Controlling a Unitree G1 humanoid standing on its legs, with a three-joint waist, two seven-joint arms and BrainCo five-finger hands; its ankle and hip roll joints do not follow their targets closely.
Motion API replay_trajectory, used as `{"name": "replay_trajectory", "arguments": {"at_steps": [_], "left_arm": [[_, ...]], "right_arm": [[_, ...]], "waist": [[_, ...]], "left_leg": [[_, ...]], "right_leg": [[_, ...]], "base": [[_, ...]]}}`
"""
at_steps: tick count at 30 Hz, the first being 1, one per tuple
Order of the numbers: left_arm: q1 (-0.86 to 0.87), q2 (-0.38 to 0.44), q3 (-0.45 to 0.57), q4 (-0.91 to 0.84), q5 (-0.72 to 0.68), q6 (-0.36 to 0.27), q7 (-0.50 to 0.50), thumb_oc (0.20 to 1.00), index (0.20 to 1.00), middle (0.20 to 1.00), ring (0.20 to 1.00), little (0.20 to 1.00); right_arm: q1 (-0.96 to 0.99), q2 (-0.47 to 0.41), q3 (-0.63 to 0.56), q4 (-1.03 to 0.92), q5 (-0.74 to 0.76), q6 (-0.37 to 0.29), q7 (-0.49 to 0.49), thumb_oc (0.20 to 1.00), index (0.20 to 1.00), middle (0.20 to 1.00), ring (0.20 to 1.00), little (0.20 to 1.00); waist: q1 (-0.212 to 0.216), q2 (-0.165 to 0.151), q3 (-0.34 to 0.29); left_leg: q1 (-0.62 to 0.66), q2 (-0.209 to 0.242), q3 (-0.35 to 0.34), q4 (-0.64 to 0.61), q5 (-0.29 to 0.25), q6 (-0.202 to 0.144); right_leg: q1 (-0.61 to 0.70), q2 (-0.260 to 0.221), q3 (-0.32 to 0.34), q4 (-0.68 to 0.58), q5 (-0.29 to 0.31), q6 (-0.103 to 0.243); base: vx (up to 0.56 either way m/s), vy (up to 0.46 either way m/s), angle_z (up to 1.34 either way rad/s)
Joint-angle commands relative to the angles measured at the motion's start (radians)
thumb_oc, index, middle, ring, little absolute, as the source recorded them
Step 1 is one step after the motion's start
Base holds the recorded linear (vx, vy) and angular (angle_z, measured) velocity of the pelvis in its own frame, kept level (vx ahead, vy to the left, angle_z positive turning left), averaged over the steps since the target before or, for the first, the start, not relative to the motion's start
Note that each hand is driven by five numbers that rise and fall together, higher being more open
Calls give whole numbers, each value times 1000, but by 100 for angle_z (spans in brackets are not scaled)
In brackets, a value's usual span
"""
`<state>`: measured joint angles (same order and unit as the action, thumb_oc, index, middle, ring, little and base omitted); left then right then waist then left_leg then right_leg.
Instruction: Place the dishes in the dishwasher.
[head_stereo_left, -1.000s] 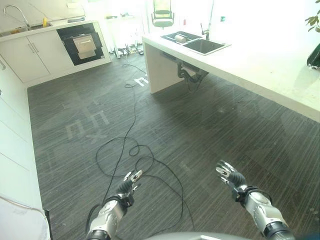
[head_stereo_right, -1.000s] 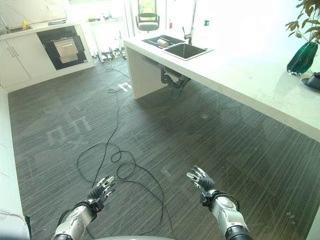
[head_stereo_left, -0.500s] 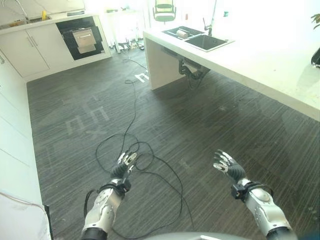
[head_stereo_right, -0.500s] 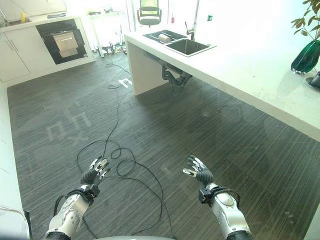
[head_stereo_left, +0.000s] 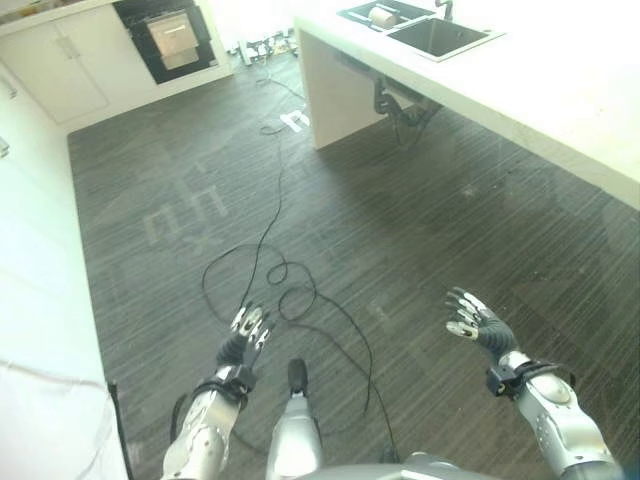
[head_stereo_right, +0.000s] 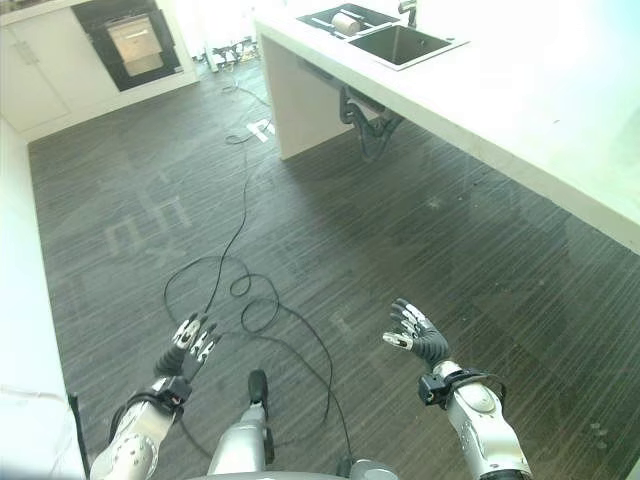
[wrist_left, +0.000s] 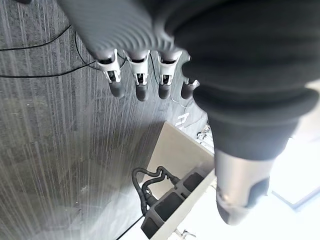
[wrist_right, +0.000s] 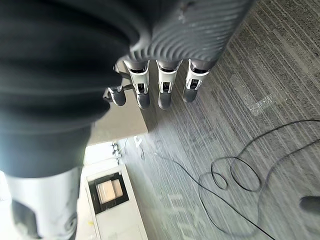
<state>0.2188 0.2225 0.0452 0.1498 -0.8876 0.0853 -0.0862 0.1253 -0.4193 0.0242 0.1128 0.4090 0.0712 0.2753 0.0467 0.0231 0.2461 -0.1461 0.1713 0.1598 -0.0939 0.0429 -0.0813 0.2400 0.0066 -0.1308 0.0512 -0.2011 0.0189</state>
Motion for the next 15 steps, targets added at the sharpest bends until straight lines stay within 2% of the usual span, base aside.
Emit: {"name": "replay_trajectory", "arguments": {"at_steps": [1, 2, 3, 4, 6, 8, 9, 10, 11, 12, 15], "left_arm": [[-45, 91, 6, -86, 13, -22, -65, 1000, 1000, 1000, 1000, 1000], [-77, 104, 5, -91, 35, -17, -72, 1000, 1000, 1000, 1000, 1000], [-102, 117, -2, -105, 54, -6, -72, 1000, 1000, 1000, 1000, 1000], [-111, 112, -8, -121, 63, 5, -52, 1000, 1000, 1000, 1000, 1000], [-107, 125, -6, -139, 66, 28, -63, 1000, 1000, 1000, 1000, 1000], [-95, 134, -2, -156, 47, 41, -77, 1000, 1000, 1000, 1000, 1000], [-84, 134, -14, -163, 40, 39, -78, 1000, 1000, 1000, 1000, 1000], [-81, 130, -25, -162, 45, 33, -79, 1000, 1000, 1000, 1000, 1000], [-75, 123, -52, -162, 42, 15, -70, 1000, 1000, 1000, 1000, 1000], [-76, 121, -61, -163, 44, 8, -65, 1000, 1000, 1000, 1000, 1000], [-82, 123, -64, -150, 56, 5, -89, 1000, 1000, 1000, 1000, 1000]], "right_arm": [[5, 9, -52, -120, 36, -74, -7, 1000, 1000, 1000, 1000, 1000], [10, 32, -66, -141, 53, -72, -11, 1000, 1000, 1000, 1000, 1000], [16, 53, -62, -156, 30, -92, -31, 1000, 1000, 1000, 1000, 1000], [12, 72, -40, -152, 26, -118, -56, 1000, 1000, 1000, 1000, 1000], [25, 65, -49, -177, 43, -111, -71, 1000, 1000, 1000, 1000, 1000], [54, 53, -85, -184, 78, -116, -51, 1000, 1000, 1000, 1000, 1000], [72, 43, -104, -191, 101, -114, -47, 1000, 1000, 1000, 1000, 1000], [84, 38, -111, -193, 108, -117, -46, 1000, 1000, 1000, 1000, 1000], [98, 33, -120, -201, 110, -123, -52, 1000, 1000, 1000, 1000, 1000], [94, 30, -120, -205, 116, -123, -59, 1000, 1000, 1000, 1000, 1000], [71, -5, -120, -204, 137, -134, -107, 1000, 1000, 1000, 1000, 1000]], "waist": [[26, -61, -108], [30, -85, -123], [22, -56, -137], [-13, -37, -133], [-40, -32, -128], [-79, -41, -115], [-104, -48, -108], [-122, -49, -108], [-146, -43, -105], [-150, -41, -101], [-155, -45, -118]], "left_leg": [[-11, -64, 40, 99, 62, 25], [15, -118, 47, 116, 23, 70], [76, -156, -7, 93, -6, 99], [153, -183, -36, 73, -41, 119], [215, -201, -82, 27, -37, 122], [276, -213, -124, 7, -73, 109], [300, -224, -150, 7, -96, 101], [317, -232, -164, 7, -111, 101], [351, -238, -183, 7, -132, 105], [372, -239, -187, 7, -149, 107], [447, -248, -187, 21, -215, 108]], "right_leg": [[78, -160, -60, 128, 76, 141], [53, -230, -77, 281, 220, 167], [-54, -233, -29, 525, 322, 158], [-220, -184, 12, 615, 291, 119], [-282, -111, -36, 458, 208, 100], [-343, -82, -92, 134, 234, 108], [-366, -63, -71, -13, 279, 125], [-383, -56, -50, -101, 334, 140], [-459, -52, -37, -138, 369, 151], [-479, -52, -48, -132, 379, 146], [-429, -56, -66, -116, 399, 125]], "base": [[996, 594, -66], [1126, 722, -10], [1180, 711, 26], [941, 461, 19], [736, 129, 46], [753, -73, 108], [739, -115, 157], [841, -150, 150], [688, -139, 151], [699, -183, 77], [675, -222, 104]]}}
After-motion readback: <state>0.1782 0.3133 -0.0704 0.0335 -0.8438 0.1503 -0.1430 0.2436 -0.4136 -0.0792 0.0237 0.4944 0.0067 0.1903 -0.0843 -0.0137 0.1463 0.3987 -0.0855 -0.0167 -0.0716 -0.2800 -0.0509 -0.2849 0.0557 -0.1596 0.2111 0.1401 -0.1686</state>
